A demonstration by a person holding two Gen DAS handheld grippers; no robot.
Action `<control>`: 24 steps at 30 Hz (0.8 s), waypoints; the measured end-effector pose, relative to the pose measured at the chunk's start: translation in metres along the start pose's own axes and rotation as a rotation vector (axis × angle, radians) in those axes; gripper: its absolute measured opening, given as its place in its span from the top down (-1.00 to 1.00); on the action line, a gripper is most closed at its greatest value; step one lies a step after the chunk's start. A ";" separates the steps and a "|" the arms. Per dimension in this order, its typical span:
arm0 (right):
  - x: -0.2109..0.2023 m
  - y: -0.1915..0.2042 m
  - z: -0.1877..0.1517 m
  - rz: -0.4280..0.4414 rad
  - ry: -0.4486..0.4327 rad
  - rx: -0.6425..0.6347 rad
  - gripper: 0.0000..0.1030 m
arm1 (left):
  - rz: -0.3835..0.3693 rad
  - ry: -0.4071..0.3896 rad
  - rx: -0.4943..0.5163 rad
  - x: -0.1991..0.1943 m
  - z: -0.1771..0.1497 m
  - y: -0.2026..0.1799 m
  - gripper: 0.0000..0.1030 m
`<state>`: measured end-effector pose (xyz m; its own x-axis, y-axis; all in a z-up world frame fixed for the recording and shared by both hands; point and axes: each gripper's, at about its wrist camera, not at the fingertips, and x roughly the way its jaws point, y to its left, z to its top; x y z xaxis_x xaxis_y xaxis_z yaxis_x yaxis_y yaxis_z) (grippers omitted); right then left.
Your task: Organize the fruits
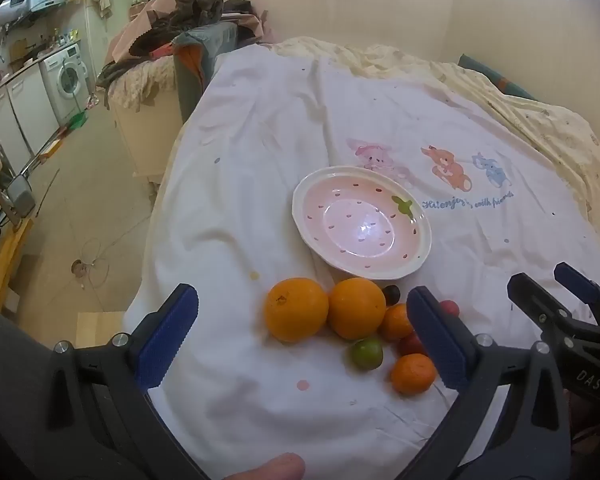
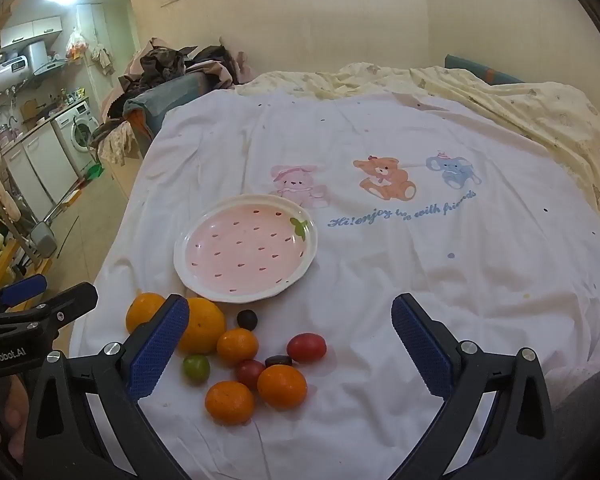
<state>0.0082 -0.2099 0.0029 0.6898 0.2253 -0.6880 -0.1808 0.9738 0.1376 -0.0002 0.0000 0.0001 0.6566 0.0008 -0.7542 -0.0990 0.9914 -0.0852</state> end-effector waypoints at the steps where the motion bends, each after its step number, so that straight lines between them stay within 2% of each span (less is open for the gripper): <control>1: 0.000 0.000 0.000 0.000 0.000 0.000 -1.00 | 0.000 0.002 -0.001 0.000 0.000 0.000 -0.99; 24: -0.005 -0.003 0.001 -0.022 -0.008 0.003 -1.00 | 0.000 0.002 -0.001 -0.002 0.001 0.004 -0.99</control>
<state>0.0064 -0.2140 0.0069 0.6990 0.2036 -0.6855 -0.1628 0.9787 0.1247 -0.0011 0.0045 0.0022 0.6552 0.0002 -0.7555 -0.0997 0.9913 -0.0862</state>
